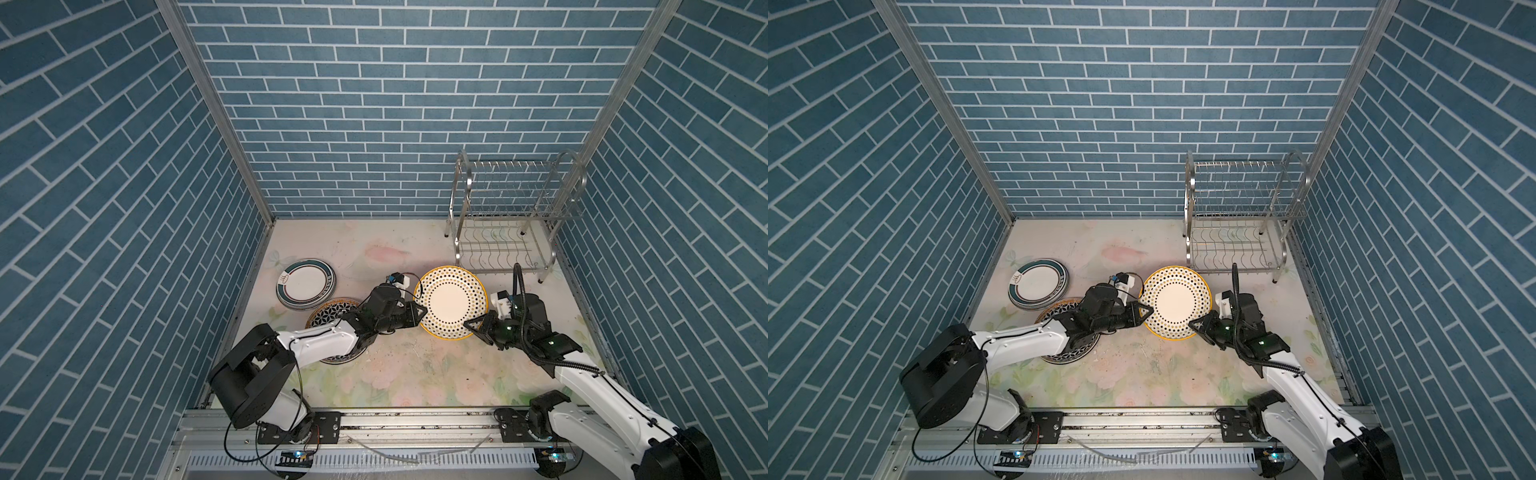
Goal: Unload the plates from the dish rack
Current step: Place the plate among the plates.
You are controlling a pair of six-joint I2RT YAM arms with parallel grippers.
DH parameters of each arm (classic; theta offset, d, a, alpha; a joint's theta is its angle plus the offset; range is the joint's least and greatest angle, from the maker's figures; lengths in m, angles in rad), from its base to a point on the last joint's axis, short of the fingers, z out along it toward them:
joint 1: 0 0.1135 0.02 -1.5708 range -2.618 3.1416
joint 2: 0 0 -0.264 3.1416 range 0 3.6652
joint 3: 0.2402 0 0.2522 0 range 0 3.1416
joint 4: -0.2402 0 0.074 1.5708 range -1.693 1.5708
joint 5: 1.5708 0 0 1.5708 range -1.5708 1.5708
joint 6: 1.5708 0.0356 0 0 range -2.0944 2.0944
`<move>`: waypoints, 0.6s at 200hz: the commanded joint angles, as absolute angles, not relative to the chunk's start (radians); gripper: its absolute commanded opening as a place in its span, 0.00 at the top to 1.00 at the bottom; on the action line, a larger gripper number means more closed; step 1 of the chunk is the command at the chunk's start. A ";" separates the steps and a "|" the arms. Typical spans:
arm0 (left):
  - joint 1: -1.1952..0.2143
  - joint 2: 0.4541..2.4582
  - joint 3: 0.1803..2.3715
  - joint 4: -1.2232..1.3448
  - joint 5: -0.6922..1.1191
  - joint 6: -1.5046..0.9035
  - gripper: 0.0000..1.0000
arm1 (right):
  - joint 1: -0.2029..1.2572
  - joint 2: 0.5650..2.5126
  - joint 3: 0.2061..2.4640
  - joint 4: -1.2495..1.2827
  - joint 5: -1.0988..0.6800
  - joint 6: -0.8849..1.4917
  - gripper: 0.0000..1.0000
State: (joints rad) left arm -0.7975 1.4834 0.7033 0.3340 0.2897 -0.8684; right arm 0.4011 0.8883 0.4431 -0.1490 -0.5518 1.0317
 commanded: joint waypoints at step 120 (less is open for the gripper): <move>-0.801 1.465 0.747 0.215 0.267 -0.837 1.00 | 0.420 0.845 0.486 -0.079 -0.553 0.984 0.55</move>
